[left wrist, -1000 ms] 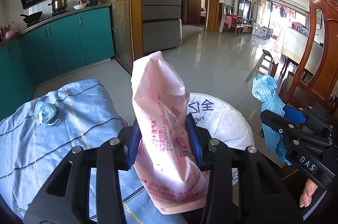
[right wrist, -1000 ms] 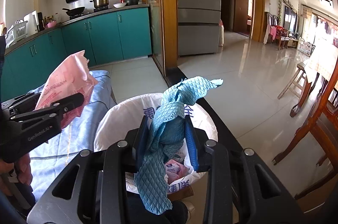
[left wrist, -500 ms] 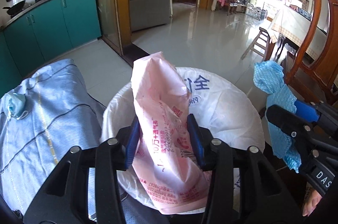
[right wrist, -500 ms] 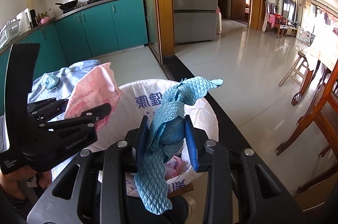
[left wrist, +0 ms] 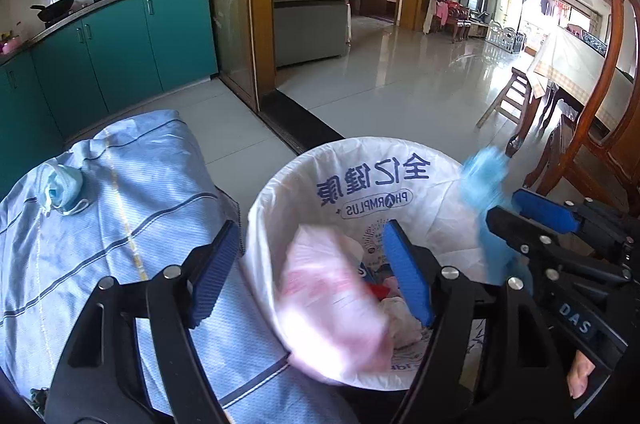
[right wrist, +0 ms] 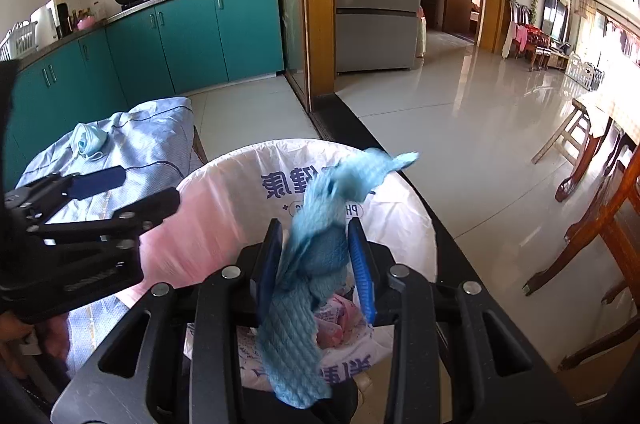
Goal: Collect trash
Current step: 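Open both tools over the wastebasket to drop the pink bag and blue cloth, then grasp the green vegetable stalk with the left tool while the right tool grasps the blue mask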
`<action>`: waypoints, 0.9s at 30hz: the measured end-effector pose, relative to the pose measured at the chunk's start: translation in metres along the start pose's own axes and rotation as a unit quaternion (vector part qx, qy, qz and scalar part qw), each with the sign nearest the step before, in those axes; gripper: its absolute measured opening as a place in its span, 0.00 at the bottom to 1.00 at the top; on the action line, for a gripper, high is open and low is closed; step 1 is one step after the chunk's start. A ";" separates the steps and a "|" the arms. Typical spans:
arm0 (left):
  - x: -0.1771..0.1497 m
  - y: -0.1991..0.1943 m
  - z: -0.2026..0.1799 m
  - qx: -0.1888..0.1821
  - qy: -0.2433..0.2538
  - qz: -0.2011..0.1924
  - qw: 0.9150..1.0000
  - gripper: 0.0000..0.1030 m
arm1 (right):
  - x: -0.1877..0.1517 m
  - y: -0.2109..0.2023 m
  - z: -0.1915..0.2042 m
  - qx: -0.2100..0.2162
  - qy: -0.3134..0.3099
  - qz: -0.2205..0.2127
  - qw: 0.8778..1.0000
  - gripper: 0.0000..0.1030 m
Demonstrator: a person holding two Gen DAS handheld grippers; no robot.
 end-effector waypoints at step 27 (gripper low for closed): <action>-0.112 -0.074 0.168 0.141 -0.130 0.035 0.981 0.82 | 0.014 -0.003 0.085 0.020 -0.068 0.001 0.997 0.66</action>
Point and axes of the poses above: each gripper's, at about its wrist camera, not at the fingertips, and y roughly the way its jaws point, z to its left, x to its top, the point moved 2 cm from there along y, roughly the way its jaws point, and after that the axes turned 15 degrees about z, right-handed, at the moved point
